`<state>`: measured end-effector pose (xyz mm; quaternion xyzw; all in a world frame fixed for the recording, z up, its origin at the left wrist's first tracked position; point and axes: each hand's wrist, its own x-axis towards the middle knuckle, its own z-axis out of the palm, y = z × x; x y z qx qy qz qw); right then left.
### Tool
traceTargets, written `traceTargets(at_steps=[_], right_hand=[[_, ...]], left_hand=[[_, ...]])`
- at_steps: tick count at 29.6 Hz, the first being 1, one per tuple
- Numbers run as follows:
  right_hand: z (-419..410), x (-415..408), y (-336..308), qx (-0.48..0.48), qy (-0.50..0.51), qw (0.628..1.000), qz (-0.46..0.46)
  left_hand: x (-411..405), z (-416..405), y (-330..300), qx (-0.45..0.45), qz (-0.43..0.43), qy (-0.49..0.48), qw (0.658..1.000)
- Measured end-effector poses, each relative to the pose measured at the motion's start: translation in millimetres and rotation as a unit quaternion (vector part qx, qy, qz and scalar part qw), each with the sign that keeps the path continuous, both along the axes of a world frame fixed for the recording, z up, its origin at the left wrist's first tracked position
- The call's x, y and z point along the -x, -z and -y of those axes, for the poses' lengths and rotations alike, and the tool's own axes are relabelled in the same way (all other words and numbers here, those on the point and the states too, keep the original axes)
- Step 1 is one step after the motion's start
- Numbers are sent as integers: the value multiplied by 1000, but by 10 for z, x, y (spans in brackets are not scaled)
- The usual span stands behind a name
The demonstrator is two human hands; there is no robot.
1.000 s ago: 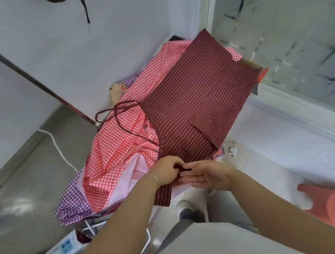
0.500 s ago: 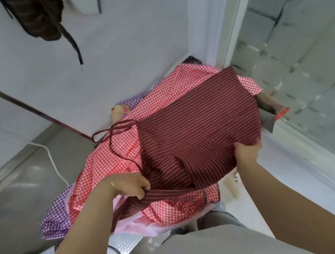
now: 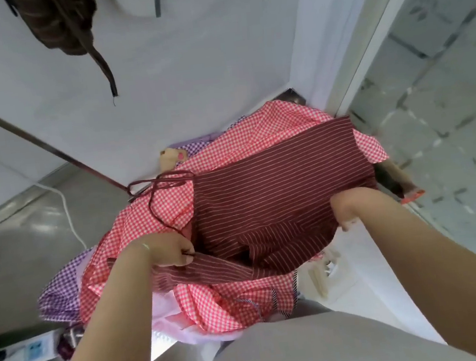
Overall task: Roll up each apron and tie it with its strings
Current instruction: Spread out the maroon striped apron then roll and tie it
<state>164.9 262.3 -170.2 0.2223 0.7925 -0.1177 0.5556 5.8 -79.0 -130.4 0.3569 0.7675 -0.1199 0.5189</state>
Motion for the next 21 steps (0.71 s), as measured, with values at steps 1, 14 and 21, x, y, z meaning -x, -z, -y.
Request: traceTargets(at_steps=[1,14,21], right_hand=[[-61,9,4,10,20,994,104],[-338,487,42,-170,49,977,-121],[-429,374,376,-177,12,942,-284]], left_hand=[[-6,74,12,21,28,18,999],[354,-69,16,-152,-381,-318,855],[305,-138,316,-114,-496,-287,812]])
